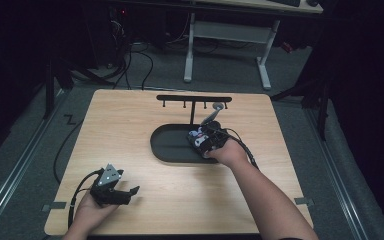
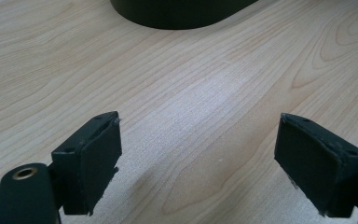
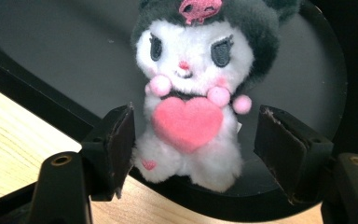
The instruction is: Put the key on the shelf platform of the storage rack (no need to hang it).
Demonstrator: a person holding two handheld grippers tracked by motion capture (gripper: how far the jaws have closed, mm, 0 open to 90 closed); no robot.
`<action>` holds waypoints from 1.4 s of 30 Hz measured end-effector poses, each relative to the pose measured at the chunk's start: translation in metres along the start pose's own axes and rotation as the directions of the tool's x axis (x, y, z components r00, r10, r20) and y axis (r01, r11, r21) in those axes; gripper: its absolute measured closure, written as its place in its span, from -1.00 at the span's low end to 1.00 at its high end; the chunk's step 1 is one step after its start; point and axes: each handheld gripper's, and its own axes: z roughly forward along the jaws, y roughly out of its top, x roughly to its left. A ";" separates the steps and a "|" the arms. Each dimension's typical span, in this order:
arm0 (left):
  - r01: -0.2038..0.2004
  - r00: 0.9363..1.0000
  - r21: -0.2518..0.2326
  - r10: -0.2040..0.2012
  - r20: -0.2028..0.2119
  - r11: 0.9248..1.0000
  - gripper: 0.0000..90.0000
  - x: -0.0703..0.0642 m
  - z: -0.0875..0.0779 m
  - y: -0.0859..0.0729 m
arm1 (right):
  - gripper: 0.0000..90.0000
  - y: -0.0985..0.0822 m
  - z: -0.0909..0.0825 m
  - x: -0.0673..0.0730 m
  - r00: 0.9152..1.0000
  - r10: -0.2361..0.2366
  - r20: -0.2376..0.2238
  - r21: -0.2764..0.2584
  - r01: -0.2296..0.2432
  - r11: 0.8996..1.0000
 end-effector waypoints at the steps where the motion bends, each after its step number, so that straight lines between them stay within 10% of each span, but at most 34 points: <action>1: 0.000 1.000 0.000 0.000 0.000 1.000 -0.66 0.000 0.000 0.000 | -0.37 0.000 -0.001 0.000 1.000 -0.006 -0.002 -0.004 0.006 1.000; 23: -0.005 1.000 0.010 0.005 -0.004 1.000 -0.66 -0.001 0.003 0.000 | -0.41 -0.050 -0.024 -0.005 1.000 0.002 -0.015 -0.144 -0.004 0.990; 42: 0.001 1.000 0.016 -0.001 0.000 1.000 -0.66 -0.005 0.006 0.000 | -0.53 -0.131 -0.021 -0.007 0.999 -0.033 0.032 -0.374 0.043 0.926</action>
